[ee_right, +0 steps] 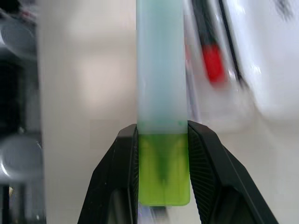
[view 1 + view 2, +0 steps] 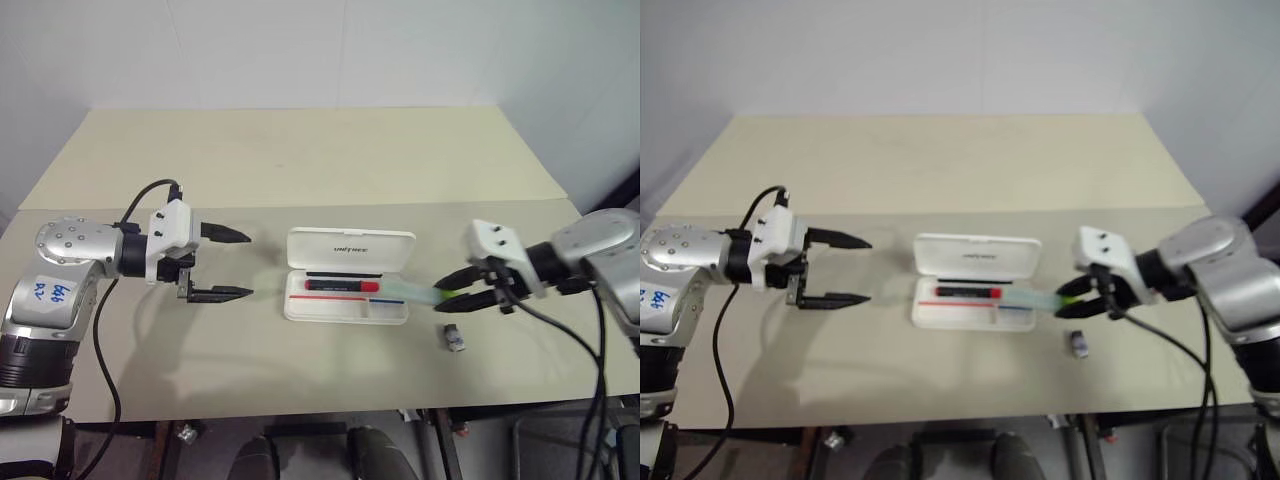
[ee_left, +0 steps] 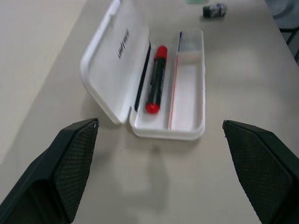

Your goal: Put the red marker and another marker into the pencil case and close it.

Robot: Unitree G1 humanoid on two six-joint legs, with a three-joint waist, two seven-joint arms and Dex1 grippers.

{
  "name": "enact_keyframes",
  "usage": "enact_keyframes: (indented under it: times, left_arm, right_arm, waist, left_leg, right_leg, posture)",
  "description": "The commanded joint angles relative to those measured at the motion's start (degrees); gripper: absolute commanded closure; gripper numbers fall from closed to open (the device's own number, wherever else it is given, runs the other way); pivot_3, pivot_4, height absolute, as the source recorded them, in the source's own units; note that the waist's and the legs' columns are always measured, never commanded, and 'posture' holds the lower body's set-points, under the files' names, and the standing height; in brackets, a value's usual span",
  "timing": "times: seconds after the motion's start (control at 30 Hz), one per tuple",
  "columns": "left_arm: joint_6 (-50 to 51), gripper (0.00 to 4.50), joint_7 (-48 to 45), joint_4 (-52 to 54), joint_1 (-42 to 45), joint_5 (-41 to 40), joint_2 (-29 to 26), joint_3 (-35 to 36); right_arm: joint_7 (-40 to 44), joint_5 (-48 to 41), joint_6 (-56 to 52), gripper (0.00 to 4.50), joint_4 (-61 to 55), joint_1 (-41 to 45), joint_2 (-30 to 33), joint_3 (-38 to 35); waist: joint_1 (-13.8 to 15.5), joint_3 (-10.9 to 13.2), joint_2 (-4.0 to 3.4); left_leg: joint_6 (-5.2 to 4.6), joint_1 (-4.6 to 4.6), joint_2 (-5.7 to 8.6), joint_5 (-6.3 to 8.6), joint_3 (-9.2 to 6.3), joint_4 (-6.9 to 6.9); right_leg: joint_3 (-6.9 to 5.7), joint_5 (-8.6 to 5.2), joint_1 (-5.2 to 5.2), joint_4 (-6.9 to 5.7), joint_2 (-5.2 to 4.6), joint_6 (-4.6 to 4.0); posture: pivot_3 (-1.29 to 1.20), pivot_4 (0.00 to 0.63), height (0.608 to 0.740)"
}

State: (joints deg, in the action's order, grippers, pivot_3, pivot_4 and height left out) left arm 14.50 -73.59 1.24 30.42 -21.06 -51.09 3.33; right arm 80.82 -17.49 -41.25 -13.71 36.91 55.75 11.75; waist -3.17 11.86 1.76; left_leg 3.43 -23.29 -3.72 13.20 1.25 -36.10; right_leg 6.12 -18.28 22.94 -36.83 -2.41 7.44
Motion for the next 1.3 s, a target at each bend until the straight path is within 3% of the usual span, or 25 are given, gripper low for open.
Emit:
enact_keyframes:
  times: [0.03,0.27,0.43,1.27,1.3]
  left_arm:
    - [-1.53,0.00,-0.06,0.40,-1.23,0.51,-2.07,1.85]
    - [-3.36,0.00,1.04,0.44,-6.33,0.90,-3.06,3.37]
    - [-2.77,0.00,2.08,2.18,-7.79,0.53,-3.00,3.71]
    - [-2.34,0.00,3.60,3.92,-9.51,0.34,-2.64,4.45]
    - [-2.37,0.00,3.58,3.87,-9.43,0.35,-2.62,4.40]
  right_arm:
    - [-3.00,-0.72,-2.80,3.41,-3.28,1.37,-1.80,1.12]
    - [-8.30,8.47,3.29,3.41,1.26,7.90,-11.51,12.44]
    - [-9.58,10.46,3.95,3.41,5.41,12.18,-18.12,15.88]
    - [-9.07,15.05,3.06,3.41,8.83,13.05,-20.89,17.77]
    - [-9.23,14.92,2.97,3.06,8.80,13.10,-21.14,17.60]
  waist:
    - [0.20,0.00,0.01]
    - [-0.15,-0.02,0.06]
    - [-0.13,-0.03,0.09]
    - [-0.17,-0.07,0.17]
    - [-0.19,-0.08,0.17]
  left_leg:
    - [0.00,-0.01,0.01,0.00,0.00,0.01]
    - [-0.01,-0.20,-0.02,0.01,0.17,0.06]
    - [-0.01,-0.26,-0.03,0.01,0.20,0.04]
    - [-0.01,-0.23,-0.03,0.01,0.22,0.03]
    - [-0.01,-0.23,-0.03,0.01,0.22,0.03]
  right_leg:
    - [0.00,-0.01,0.02,0.00,-0.01,-0.01]
    - [0.09,-0.07,0.50,-0.25,0.00,-0.12]
    - [0.10,-0.07,0.60,-0.33,0.00,-0.12]
    - [0.10,-0.09,0.63,-0.46,0.00,-0.16]
    - [0.10,-0.10,0.63,-0.46,0.00,-0.17]
  posture:
    - [0.00,0.150,0.740]
    - [0.00,0.150,0.740]
    - [0.00,0.150,0.740]
    - [0.00,0.150,0.740]
    - [0.00,0.150,0.740]
